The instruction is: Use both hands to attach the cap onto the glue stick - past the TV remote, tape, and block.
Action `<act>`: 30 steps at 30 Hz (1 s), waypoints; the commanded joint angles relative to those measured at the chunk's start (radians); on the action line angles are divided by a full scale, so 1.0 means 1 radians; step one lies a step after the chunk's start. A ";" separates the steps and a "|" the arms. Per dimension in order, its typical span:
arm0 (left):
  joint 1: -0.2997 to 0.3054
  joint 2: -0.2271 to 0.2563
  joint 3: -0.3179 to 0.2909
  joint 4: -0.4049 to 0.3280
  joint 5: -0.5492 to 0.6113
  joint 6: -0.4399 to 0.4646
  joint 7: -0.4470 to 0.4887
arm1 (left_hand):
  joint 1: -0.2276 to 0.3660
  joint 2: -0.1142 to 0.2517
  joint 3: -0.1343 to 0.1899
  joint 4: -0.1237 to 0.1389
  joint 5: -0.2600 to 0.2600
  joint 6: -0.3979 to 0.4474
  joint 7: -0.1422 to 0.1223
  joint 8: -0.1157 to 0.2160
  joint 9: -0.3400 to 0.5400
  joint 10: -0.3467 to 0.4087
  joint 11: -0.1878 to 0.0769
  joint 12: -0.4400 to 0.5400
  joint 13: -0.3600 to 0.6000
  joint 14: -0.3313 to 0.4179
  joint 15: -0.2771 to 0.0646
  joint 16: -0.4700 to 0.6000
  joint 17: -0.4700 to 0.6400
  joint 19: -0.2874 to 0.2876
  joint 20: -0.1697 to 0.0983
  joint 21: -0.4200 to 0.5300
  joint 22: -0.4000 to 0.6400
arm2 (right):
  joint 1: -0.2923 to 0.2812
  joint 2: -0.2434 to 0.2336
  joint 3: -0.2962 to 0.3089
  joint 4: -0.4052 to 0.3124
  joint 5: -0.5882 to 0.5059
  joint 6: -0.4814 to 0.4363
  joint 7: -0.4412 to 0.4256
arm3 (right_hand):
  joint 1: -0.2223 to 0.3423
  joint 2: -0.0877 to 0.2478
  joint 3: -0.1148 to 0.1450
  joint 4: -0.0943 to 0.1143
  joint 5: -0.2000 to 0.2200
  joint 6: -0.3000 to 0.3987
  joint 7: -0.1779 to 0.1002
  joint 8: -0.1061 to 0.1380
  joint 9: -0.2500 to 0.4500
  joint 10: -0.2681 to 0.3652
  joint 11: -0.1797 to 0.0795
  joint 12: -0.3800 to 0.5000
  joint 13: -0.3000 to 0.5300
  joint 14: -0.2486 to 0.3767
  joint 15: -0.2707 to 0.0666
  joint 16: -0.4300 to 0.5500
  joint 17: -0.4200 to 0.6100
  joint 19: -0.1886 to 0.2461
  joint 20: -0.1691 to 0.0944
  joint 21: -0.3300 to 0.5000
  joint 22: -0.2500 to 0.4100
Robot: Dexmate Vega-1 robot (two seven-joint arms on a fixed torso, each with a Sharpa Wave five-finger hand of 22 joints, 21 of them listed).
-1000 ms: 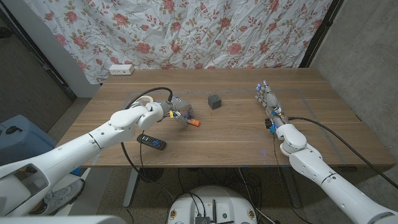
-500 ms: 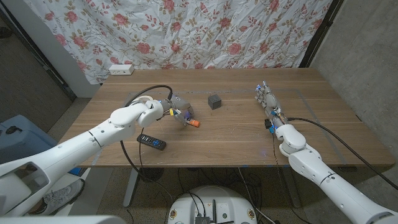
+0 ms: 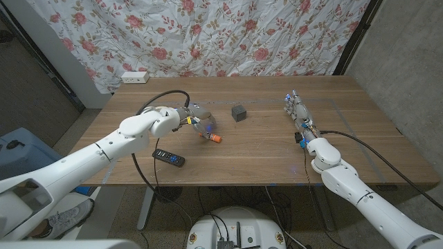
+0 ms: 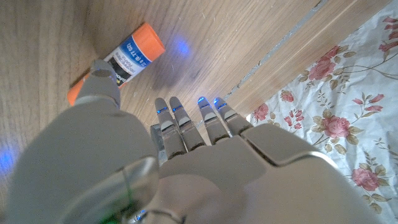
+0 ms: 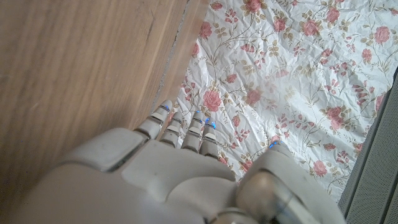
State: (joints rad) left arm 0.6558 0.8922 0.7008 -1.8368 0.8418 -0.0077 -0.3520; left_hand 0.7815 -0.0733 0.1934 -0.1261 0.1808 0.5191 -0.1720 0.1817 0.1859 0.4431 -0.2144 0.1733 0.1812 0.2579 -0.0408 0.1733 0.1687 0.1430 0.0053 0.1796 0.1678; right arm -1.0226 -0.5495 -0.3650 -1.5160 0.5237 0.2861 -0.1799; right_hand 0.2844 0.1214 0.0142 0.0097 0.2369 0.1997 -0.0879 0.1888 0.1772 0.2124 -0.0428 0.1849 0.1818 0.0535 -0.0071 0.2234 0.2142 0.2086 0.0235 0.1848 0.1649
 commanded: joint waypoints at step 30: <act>0.163 -0.010 -0.176 0.069 -0.487 0.074 0.268 | -0.147 0.111 0.006 0.042 -0.002 -0.180 0.034 -0.004 -0.004 -0.208 0.067 0.003 -0.005 -0.177 -0.017 0.001 0.001 -0.092 -0.020 0.003 0.000 | 0.018 0.012 -0.007 0.023 -0.020 0.020 -0.005 | -0.038 -0.002 -0.001 0.021 0.003 -0.017 0.006 -0.006 0.000 -0.010 0.003 0.002 0.003 -0.009 -0.001 -0.004 0.007 0.000 -0.009 0.002 0.003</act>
State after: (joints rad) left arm 0.7615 0.9182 0.5656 -1.8094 0.4964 0.0430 -0.2307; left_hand 0.6335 0.0221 0.1937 -0.0900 0.1769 0.3445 -0.1412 0.1772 0.1814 0.2383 -0.1584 0.1733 0.1766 0.0855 -0.0359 0.1663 0.1676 0.0449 -0.0107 0.1796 0.1678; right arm -1.0148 -0.5431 -0.3701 -1.5071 0.5039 0.2962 -0.1941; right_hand 0.2474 0.1107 0.0132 0.0232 0.2368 0.1851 -0.0841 0.1848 0.1772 0.2032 -0.0412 0.1848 0.1819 0.0462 -0.0071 0.2165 0.2164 0.2048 0.0196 0.1849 0.1648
